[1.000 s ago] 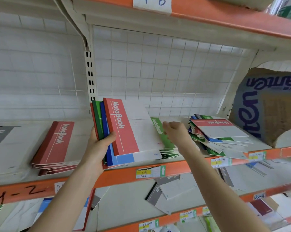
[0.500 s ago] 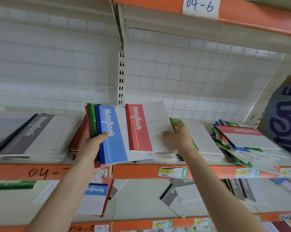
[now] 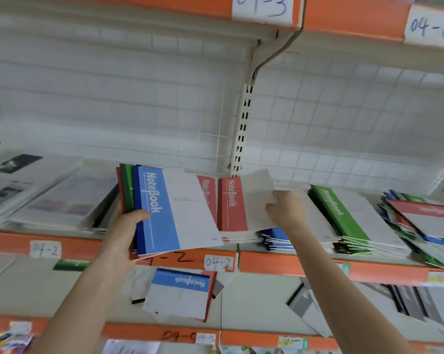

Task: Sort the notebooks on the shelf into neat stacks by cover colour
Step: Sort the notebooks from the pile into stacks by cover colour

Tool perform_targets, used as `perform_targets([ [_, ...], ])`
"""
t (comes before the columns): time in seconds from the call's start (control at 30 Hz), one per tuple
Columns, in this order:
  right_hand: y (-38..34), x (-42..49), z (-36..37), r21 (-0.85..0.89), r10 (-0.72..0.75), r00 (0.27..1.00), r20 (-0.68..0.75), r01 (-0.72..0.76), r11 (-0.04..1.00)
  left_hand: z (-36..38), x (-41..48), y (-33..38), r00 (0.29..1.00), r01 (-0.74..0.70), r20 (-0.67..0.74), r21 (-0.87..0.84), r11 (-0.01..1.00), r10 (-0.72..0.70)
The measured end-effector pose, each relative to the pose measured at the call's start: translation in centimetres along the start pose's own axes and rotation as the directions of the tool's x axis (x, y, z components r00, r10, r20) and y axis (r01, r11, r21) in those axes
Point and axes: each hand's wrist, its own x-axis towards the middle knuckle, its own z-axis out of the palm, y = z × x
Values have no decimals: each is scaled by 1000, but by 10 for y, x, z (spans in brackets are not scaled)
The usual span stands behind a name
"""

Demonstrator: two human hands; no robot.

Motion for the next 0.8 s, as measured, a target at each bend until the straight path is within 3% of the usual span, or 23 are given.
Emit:
perform_targets([
  [0.17,-32,-2,32,-191,29,993,116,-6,982,-21,9,12,1000,-25,16,-12,1000,26],
  [0.33,-37,-6,49,-241,14,998,57,0,970,-27,19,19,997,-32,75,1,999,32],
  [0.43,-35,-12,44,-80,-69,994,-84,62,995,-23,22,20,993,-18,117,2,1000,18],
  [0.5,-37,-15,37,212,1,992,-124,26,977,-17,24,18,987,-22,161,16,1000,19],
  [0.57,-45,-22,28,530,110,992,55,-122,839,-9,26,14,978,-18,207,14,1000,15],
  [0.6,-51,-28,24,582,121,976,181,-205,787,-4,26,12,975,-21,223,13,1000,18],
  [0.63,-53,-32,22,572,103,956,274,-248,782,2,26,10,970,-30,240,13,999,26],
  [0.7,-53,-35,22,521,58,947,317,-225,823,17,23,6,959,-65,278,12,998,59],
  [0.8,-47,-38,20,350,55,983,176,-114,930,36,18,-1,943,-118,314,4,993,111],
])
